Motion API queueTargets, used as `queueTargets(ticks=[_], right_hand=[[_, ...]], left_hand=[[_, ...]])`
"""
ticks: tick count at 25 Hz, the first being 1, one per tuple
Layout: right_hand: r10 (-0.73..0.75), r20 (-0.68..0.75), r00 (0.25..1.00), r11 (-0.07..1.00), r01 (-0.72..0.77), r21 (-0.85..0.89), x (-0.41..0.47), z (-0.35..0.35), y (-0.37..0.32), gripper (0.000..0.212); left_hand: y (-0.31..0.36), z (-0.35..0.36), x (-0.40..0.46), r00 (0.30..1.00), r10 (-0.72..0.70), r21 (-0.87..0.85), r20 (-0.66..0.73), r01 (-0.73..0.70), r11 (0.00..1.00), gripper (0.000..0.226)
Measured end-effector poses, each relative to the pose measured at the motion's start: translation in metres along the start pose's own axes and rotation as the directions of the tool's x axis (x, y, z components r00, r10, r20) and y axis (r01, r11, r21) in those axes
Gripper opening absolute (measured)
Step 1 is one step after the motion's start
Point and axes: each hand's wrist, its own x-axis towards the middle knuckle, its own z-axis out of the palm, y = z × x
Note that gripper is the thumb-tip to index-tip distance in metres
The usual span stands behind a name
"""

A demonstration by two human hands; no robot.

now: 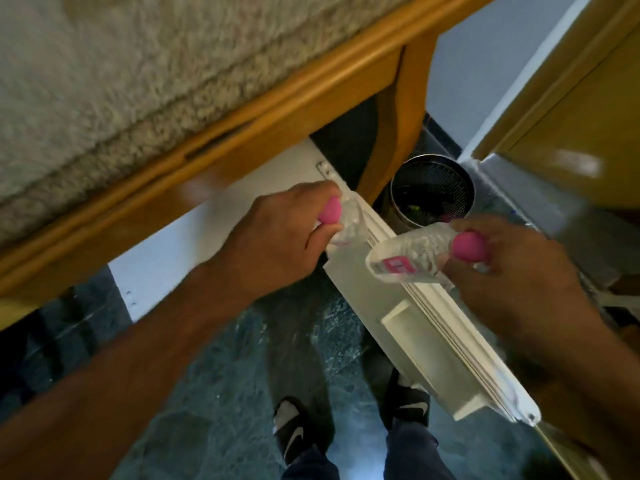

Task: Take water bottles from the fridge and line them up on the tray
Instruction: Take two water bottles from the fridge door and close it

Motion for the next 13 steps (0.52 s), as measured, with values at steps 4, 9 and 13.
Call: queueTargets(ticks=[4, 9, 13], right_hand=[[0.042, -0.087, 0.995, 0.994, -0.051, -0.101, 0.019, -0.035, 0.033, 0.036], [0.278, 0.060, 0.959, 0.954, -0.268, -0.130, 0.028, 0.016, 0.105, 0.035], [0.357, 0.142, 0.923, 0.932, -0.341, -0.123, -0.006, 0.057, 0.136, 0.021]], left_hand=[[0.034, 0.022, 0.061, 0.999, -0.018, -0.031, 0.051, 0.020, 0.999, 0.034], [0.035, 0.102, 0.087, 0.917, 0.051, 0.155, 0.395, -0.121, 0.980, 0.043], [0.033, 0.126, 0.078, 0.891, 0.082, 0.130, 0.446, -0.155, 0.979, 0.053]])
